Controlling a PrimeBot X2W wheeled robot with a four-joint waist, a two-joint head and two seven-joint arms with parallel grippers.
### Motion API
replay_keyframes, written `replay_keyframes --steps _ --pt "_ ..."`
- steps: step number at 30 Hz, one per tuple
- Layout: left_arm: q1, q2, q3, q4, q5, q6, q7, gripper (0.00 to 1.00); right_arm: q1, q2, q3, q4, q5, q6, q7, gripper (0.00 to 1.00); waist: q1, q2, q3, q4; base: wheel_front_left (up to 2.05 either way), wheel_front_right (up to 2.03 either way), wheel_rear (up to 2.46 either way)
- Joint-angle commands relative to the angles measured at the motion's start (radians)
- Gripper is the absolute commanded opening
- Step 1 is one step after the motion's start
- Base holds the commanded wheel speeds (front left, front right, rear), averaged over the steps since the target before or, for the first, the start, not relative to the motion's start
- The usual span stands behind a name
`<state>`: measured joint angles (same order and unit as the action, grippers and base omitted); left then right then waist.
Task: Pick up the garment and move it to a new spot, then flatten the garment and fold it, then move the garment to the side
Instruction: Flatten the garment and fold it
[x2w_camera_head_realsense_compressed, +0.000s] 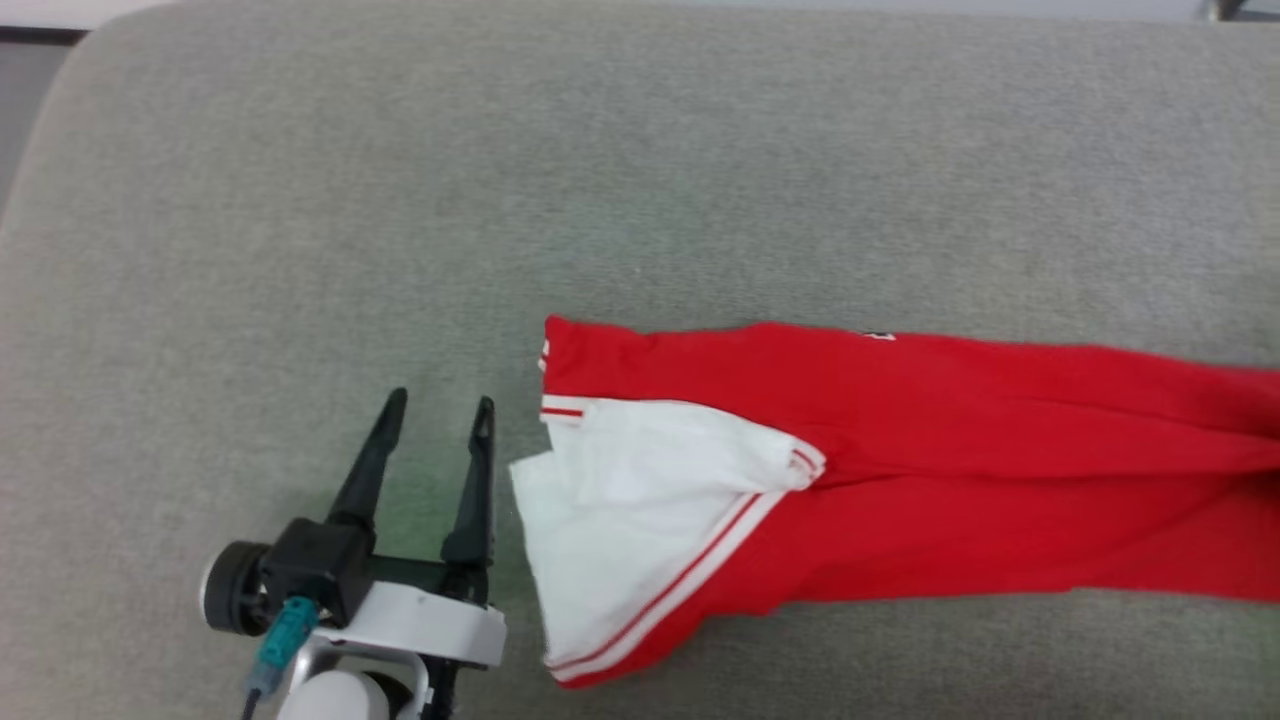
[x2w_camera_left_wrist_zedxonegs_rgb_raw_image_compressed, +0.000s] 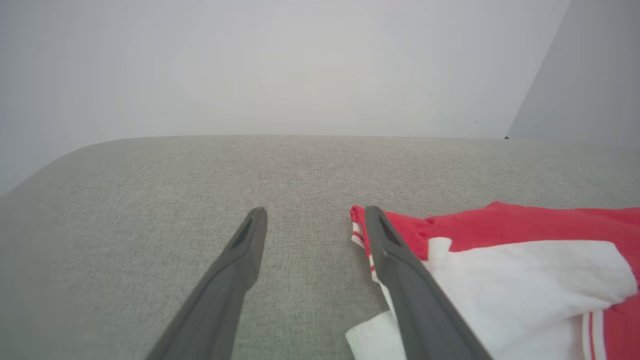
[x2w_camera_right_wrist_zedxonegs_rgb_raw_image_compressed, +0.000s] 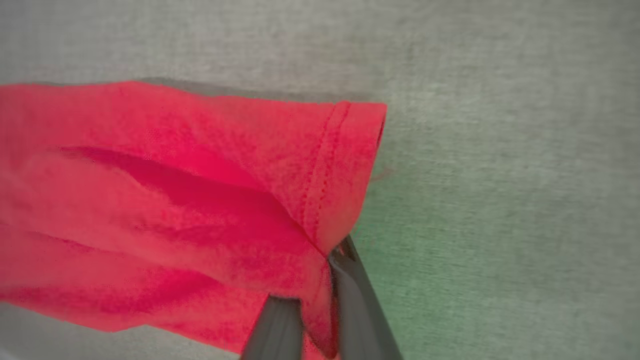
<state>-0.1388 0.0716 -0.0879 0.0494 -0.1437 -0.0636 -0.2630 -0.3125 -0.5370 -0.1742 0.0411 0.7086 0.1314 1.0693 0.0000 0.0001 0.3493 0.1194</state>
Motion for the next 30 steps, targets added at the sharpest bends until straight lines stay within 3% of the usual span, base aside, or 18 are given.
replay_keyframes --steps 1,13,17,22,30 --pt "-0.009 0.002 0.007 -0.001 0.008 -0.007 -0.002 1.0 -0.011 -0.009 -0.011 0.006 -0.019 -0.002 -0.014 0.0 0.0 -0.0001 0.014 -0.03 0.0 0.0 0.0" --pt "-0.028 0.026 0.064 -0.021 0.036 -0.03 -0.002 1.0 -0.032 -0.115 -0.166 0.168 -0.144 -0.002 -0.189 0.0 0.0 -0.0001 0.07 -0.128 0.0 0.0 0.0" --pt "-0.029 0.023 0.064 -0.017 0.044 -0.035 -0.002 1.0 -0.055 -0.124 -0.19 0.225 -0.132 -0.002 -0.239 0.0 0.0 -0.0001 0.072 -0.141 0.0 0.0 0.0" --pt "-0.027 0.016 0.064 -0.006 0.043 -0.037 -0.002 1.0 -0.057 -0.116 -0.115 0.19 -0.067 -0.002 -0.244 0.0 0.0 -0.0001 0.057 -0.151 0.0 0.0 0.0" --pt "-0.011 -0.001 0.05 0.028 0.031 -0.042 -0.002 1.0 -0.084 -0.058 0.109 -0.057 0.084 -0.002 -0.173 0.0 0.0 -0.0001 0.003 -0.146 0.0 0.0 0.0"
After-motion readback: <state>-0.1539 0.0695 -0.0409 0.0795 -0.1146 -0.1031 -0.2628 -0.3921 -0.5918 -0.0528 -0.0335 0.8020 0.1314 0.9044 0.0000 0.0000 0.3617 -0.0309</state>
